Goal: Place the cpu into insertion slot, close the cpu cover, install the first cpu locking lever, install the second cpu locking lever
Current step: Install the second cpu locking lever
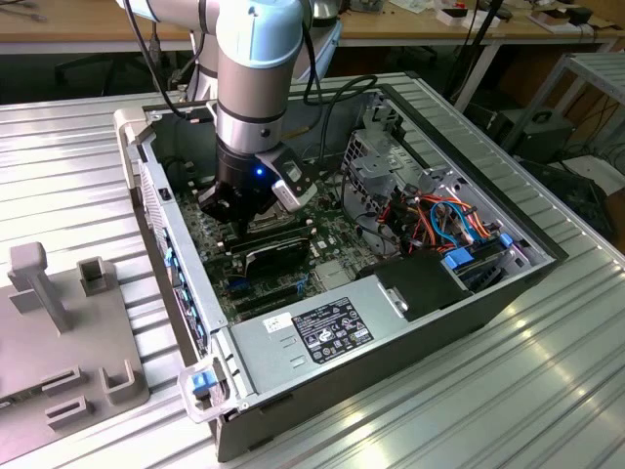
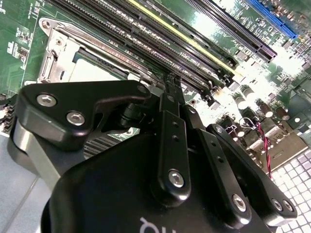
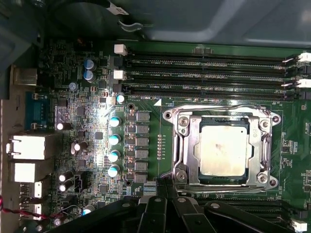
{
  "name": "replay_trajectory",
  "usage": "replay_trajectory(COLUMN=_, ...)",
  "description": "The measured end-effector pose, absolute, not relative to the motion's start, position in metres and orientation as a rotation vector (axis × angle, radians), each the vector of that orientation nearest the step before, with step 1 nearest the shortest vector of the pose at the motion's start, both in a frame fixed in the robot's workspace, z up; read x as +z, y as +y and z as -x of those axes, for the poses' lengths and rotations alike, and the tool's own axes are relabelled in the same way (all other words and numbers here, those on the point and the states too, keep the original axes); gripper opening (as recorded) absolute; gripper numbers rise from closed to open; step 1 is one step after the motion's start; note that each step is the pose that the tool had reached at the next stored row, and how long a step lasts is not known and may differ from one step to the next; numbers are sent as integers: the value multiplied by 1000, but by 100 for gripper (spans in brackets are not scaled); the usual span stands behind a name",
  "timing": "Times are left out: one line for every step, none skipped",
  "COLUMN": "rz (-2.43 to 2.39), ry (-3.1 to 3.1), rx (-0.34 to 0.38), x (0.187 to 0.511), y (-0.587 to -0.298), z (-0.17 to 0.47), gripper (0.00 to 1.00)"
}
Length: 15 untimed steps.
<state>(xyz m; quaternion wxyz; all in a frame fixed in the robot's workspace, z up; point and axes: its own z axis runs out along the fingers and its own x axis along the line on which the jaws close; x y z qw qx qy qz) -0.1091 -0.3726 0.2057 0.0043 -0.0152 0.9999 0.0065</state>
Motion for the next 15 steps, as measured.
replay_trajectory(rz=48, ry=3133, rx=20, x=206, y=-372, z=109, gripper=11)
replay_trajectory(rz=48, ry=3133, rx=20, x=206, y=-372, z=109, gripper=11)
replay_trajectory(rz=48, ry=3133, rx=20, x=206, y=-372, z=109, gripper=11)
replay_trajectory(rz=48, ry=3133, rx=20, x=206, y=-372, z=109, gripper=11)
replay_trajectory(rz=47, ry=3132, rx=21, x=206, y=-372, z=110, gripper=11)
replay_trajectory(rz=48, ry=3133, rx=20, x=206, y=-372, z=110, gripper=11)
replay_trajectory(rz=48, ry=3133, rx=21, x=206, y=-371, z=110, gripper=11)
replay_trajectory(rz=48, ry=3133, rx=21, x=206, y=-371, z=110, gripper=11)
replay_trajectory(rz=47, ry=3134, rx=21, x=206, y=-371, z=110, gripper=11)
replay_trajectory(rz=48, ry=3134, rx=21, x=206, y=-370, z=110, gripper=11)
replay_trajectory(rz=48, ry=3134, rx=22, x=206, y=-370, z=110, gripper=11)
replay_trajectory(rz=48, ry=3135, rx=23, x=205, y=-370, z=110, gripper=11)
replay_trajectory(rz=47, ry=3135, rx=24, x=205, y=-370, z=110, gripper=11)
replay_trajectory(rz=47, ry=3135, rx=24, x=205, y=-370, z=110, gripper=11)
replay_trajectory(rz=48, ry=3135, rx=24, x=204, y=-369, z=110, gripper=11)
